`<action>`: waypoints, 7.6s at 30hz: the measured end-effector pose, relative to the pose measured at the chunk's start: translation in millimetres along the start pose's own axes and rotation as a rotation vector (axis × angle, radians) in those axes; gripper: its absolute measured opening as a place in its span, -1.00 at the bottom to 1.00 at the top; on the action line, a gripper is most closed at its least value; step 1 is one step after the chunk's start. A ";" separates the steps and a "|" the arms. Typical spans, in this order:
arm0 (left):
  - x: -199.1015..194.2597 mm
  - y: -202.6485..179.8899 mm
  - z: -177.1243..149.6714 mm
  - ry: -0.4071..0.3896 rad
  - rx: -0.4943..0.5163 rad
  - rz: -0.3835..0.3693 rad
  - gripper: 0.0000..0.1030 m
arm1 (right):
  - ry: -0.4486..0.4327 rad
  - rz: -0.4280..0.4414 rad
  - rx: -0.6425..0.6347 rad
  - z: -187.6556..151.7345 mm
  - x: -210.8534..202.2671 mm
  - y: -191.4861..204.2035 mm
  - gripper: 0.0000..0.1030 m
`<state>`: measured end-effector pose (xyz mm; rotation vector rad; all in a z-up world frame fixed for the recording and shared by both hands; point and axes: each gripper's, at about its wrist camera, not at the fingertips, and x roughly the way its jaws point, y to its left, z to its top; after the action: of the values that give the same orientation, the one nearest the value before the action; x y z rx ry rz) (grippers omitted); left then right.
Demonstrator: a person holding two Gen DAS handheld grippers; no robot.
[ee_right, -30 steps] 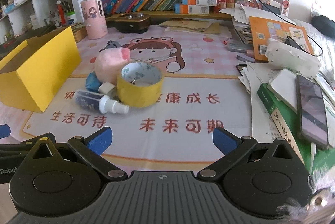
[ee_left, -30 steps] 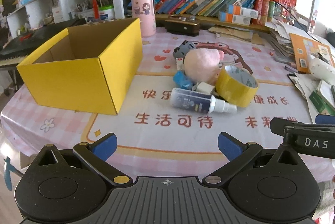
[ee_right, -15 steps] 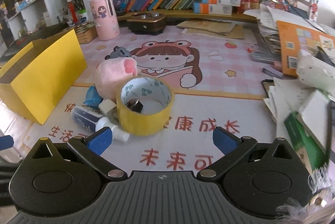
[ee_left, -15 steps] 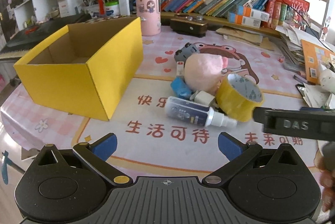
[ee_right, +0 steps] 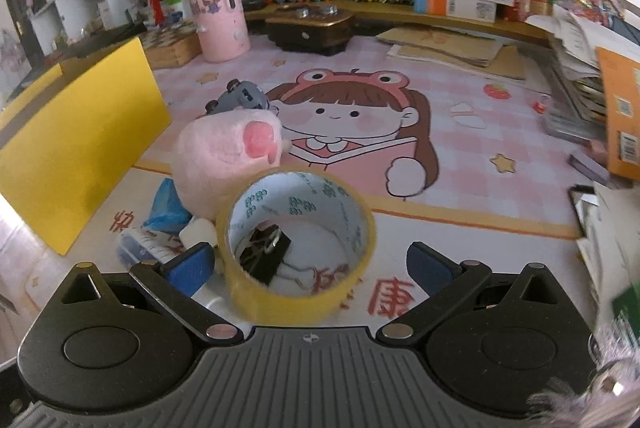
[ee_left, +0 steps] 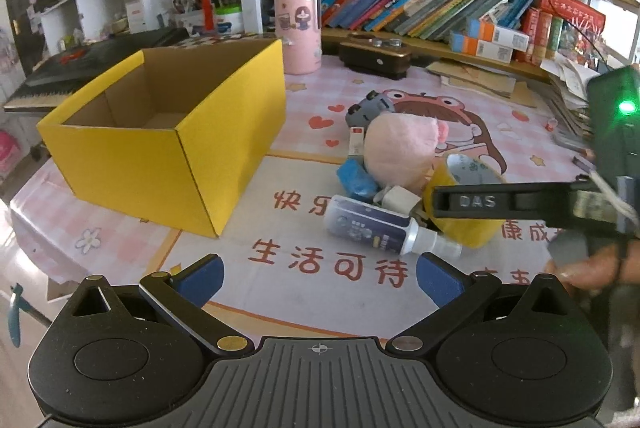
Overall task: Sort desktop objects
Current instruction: 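Move the right gripper to the yellow tape roll and close on it, then lift the tape roll with the right gripper while the left gripper grasps the white bottle, then carry the tape roll and white bottle with both grippers over the yellow box, then open the right gripper to drop the tape while the left gripper releases the bottle into the box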
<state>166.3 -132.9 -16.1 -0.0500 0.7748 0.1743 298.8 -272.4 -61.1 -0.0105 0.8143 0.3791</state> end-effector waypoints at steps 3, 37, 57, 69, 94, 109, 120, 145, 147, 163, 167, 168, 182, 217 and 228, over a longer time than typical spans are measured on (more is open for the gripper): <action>2.0 -1.6 0.2 0.011 -0.001 0.004 1.00 | 0.018 0.024 -0.032 3.2 8.2 2.3 0.67; 74.8 -9.9 19.0 0.118 -0.198 -0.049 0.22 | 0.002 -0.037 -0.004 -26.9 -75.6 -59.4 0.66; 93.9 8.6 22.5 0.135 -0.282 -0.035 0.07 | 0.038 0.016 -0.062 -27.8 -67.5 -41.1 0.66; 106.1 5.4 31.5 0.130 -0.250 0.033 0.34 | 0.013 0.007 -0.169 -32.8 -73.7 -26.0 0.66; 89.2 -3.8 16.6 0.109 0.104 0.031 0.17 | 0.041 0.049 -0.152 -37.1 -70.4 -23.8 0.66; 81.0 4.4 24.1 0.126 -0.018 -0.109 -0.40 | 0.041 0.040 -0.098 -42.4 -72.1 -27.5 0.66; 22.0 27.9 18.2 0.050 -0.218 -0.313 -0.40 | -0.028 0.046 -0.129 -38.9 -88.6 -13.0 0.65; -48.6 144.6 -12.5 -0.030 -0.302 -0.524 -0.41 | -0.113 0.028 -0.126 -48.9 -140.2 118.3 0.65; -48.1 156.0 -18.0 0.003 -0.297 -0.515 -0.40 | -0.096 0.028 -0.124 -55.3 -139.0 132.8 0.65; -67.8 254.7 -64.8 0.066 -0.335 -0.540 -0.41 | 0.002 0.029 -0.115 -110.5 -145.0 238.8 0.65; -72.2 271.6 -72.2 0.075 -0.337 -0.536 -0.41 | 0.006 0.038 -0.112 -116.1 -146.4 256.8 0.65; -73.2 274.6 -73.3 0.074 -0.336 -0.536 -0.41 | 0.006 0.040 -0.112 -117.0 -146.5 260.8 0.65; -85.1 316.7 -81.5 0.028 -0.387 -0.502 -0.41 | 0.012 0.096 -0.175 -113.8 -139.5 304.4 0.65; -5.5 282.0 96.5 -0.257 -0.367 -0.342 -0.40 | -0.276 0.196 -0.353 75.0 -52.2 255.4 0.65; 86.7 268.8 135.1 -0.112 -0.244 -0.192 -0.40 | -0.120 0.178 -0.586 121.0 50.2 262.8 0.65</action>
<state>273.4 158.5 24.9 -0.3420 0.6302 0.0870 327.8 7.7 22.2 -0.4590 0.5640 0.7697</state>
